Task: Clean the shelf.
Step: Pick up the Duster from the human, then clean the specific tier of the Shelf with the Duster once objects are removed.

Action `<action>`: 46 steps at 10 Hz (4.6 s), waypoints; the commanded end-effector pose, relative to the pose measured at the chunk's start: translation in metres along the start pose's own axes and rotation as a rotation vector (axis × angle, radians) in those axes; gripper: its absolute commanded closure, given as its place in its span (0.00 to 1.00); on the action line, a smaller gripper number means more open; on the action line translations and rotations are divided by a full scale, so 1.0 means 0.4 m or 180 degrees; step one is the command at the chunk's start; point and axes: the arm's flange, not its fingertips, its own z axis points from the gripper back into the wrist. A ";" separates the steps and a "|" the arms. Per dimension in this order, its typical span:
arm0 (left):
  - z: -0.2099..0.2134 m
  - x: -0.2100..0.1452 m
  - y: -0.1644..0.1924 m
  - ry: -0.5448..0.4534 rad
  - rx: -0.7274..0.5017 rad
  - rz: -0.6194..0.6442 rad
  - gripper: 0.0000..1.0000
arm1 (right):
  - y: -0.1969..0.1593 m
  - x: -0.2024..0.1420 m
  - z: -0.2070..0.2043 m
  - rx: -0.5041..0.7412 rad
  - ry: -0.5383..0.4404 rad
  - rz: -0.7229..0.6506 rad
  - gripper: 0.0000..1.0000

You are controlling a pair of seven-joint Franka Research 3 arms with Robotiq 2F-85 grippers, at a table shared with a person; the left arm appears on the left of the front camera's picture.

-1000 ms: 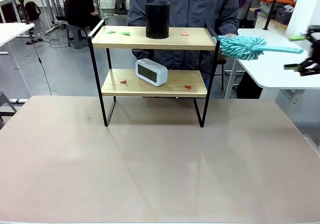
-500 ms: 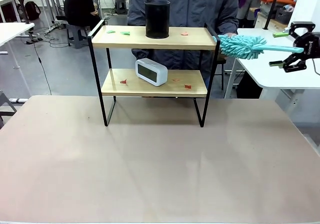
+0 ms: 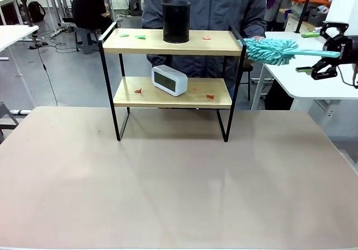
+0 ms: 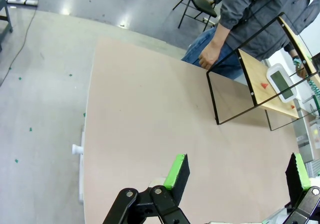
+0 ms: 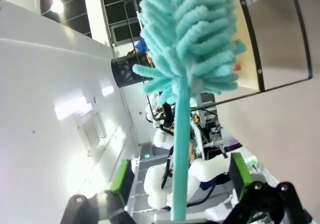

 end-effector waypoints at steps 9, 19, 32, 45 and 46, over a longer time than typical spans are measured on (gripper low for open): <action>-0.003 0.003 0.003 -0.0043 -0.0045 -0.0070 0.00 | 0.013 0.048 0.037 0.0074 -0.0234 -0.0078 0.55; -0.003 0.003 0.003 -0.0043 -0.0045 -0.0070 0.00 | 0.007 0.061 0.029 -0.0036 -0.0267 -0.0099 1.00; -0.003 0.003 0.003 -0.0043 -0.0045 -0.0070 0.00 | -0.116 -0.584 0.386 -0.0031 0.0309 0.0597 0.97; -0.003 0.003 0.003 -0.0043 -0.0045 -0.0070 0.00 | -0.186 -0.619 0.393 -0.0045 0.0319 0.0389 0.97; -0.003 0.003 0.003 -0.0043 -0.0045 -0.0070 0.00 | -0.186 -0.619 0.393 -0.0045 0.0319 0.0389 0.97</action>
